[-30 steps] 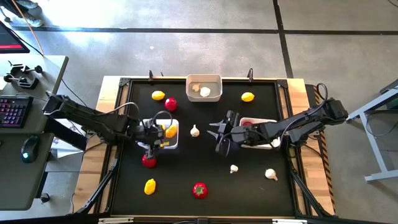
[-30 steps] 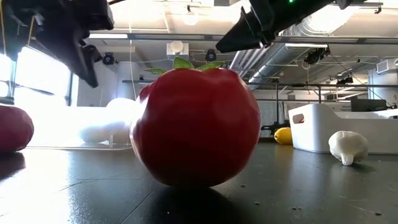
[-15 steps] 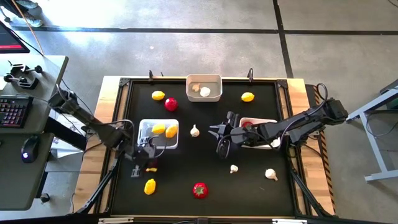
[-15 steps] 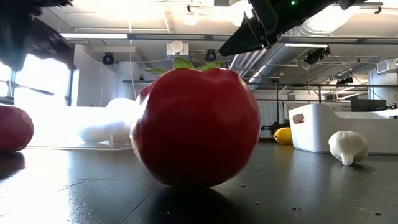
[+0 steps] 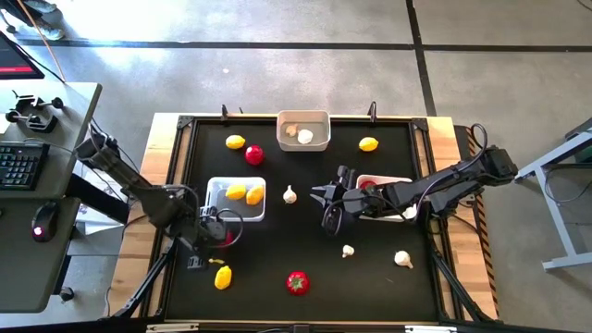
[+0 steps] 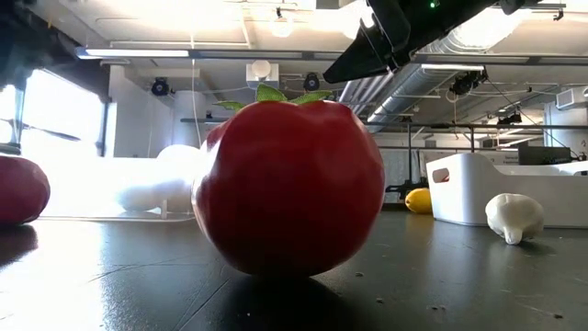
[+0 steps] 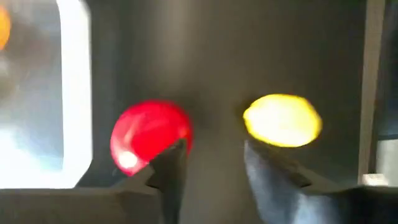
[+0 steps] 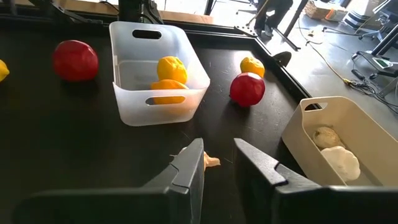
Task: Sort produce into baskets
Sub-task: Put the red tomato into the bottom right white bin
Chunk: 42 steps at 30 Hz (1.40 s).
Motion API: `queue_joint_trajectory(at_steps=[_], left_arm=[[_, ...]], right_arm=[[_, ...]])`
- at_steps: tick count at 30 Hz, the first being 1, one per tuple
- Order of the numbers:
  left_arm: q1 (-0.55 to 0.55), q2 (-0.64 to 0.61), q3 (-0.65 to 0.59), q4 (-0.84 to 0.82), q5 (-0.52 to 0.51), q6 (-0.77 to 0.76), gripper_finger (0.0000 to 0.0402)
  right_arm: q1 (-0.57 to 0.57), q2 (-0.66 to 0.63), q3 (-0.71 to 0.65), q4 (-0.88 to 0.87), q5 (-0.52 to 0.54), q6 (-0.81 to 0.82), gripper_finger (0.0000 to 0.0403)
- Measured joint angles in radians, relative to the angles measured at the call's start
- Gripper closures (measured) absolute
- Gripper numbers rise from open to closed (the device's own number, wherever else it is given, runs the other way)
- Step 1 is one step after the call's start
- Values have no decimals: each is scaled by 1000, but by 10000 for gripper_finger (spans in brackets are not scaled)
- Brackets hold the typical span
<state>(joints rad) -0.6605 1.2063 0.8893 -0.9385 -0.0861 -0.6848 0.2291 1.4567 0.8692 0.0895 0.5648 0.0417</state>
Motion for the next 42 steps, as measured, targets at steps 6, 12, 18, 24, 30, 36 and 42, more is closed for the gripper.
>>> queue_joint_trajectory(at_steps=[6,12,18,24,30,36,42], left_arm=[[0,90,0,-43,-43,-64,146],[11,162,0,-59,-58,-73,85],[49,208,-1,-88,-73,-64,71],[87,220,-31,-60,-69,-31,71],[87,219,-43,-29,-69,-18,71],[87,222,-57,-20,-43,-28,92],[87,238,-62,-14,-25,-28,131]], right_arm=[[0,0,0,-1,0,-1,329],[0,0,0,-3,0,2,329],[0,0,0,-3,0,2,329],[0,0,0,-3,0,2,329],[0,0,0,-4,0,3,329],[0,0,0,-5,0,3,329],[0,0,0,-16,0,3,329]])
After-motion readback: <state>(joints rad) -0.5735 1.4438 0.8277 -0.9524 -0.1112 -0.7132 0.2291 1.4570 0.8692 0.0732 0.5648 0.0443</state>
